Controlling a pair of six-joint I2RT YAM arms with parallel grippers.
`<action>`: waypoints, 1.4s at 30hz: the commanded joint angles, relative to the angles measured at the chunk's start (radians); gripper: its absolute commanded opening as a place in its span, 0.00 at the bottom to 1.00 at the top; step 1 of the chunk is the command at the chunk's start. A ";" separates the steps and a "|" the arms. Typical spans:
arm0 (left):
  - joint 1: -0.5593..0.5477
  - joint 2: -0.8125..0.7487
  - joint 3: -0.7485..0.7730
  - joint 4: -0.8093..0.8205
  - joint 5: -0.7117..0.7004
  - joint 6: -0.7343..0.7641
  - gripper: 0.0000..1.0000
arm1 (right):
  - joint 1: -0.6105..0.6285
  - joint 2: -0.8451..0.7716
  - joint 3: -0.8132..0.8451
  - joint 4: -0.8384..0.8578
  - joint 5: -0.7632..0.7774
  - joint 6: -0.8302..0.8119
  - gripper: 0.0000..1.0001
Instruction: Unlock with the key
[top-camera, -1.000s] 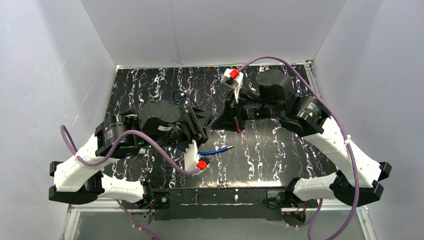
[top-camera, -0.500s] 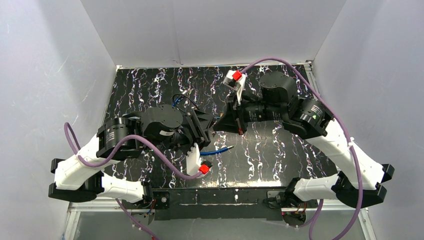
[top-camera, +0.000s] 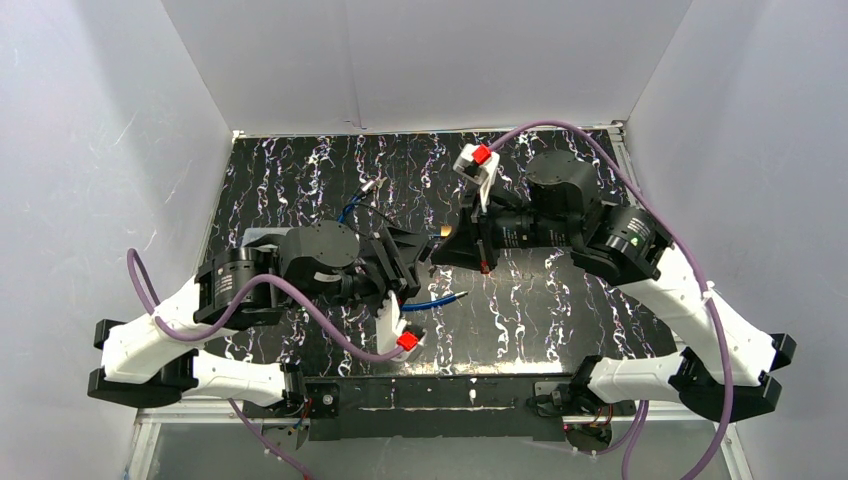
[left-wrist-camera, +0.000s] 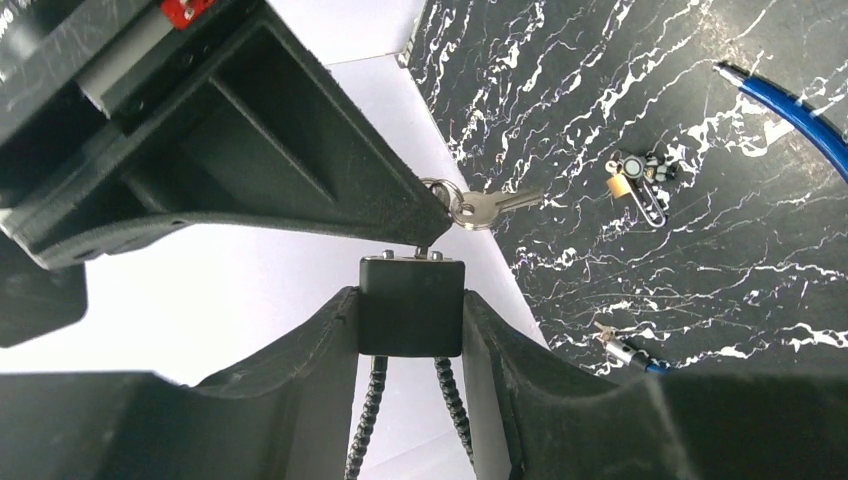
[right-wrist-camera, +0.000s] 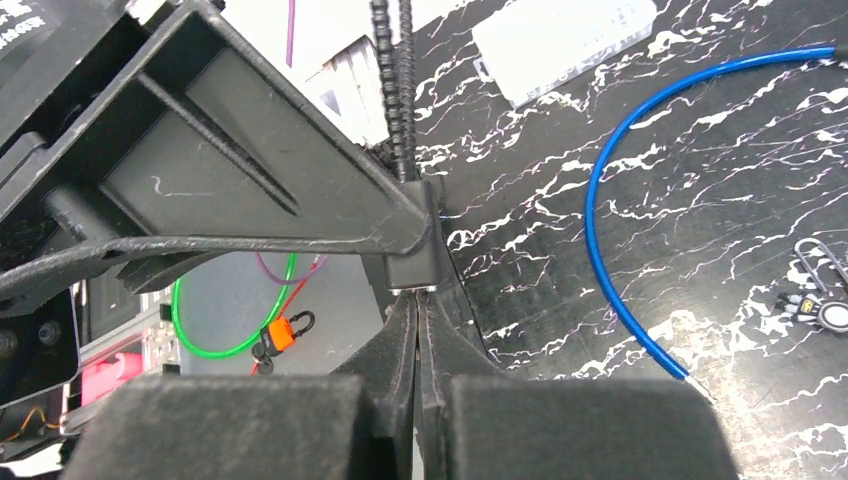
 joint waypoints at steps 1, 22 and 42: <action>-0.092 0.026 -0.039 0.044 0.250 0.076 0.00 | -0.013 0.043 0.039 0.274 0.081 0.022 0.01; -0.124 0.039 -0.073 0.278 0.183 -0.198 0.00 | -0.013 0.039 0.058 0.310 0.161 0.059 0.31; -0.101 0.009 -0.129 0.313 0.090 -0.202 0.00 | -0.021 -0.018 0.145 0.197 0.091 0.016 0.80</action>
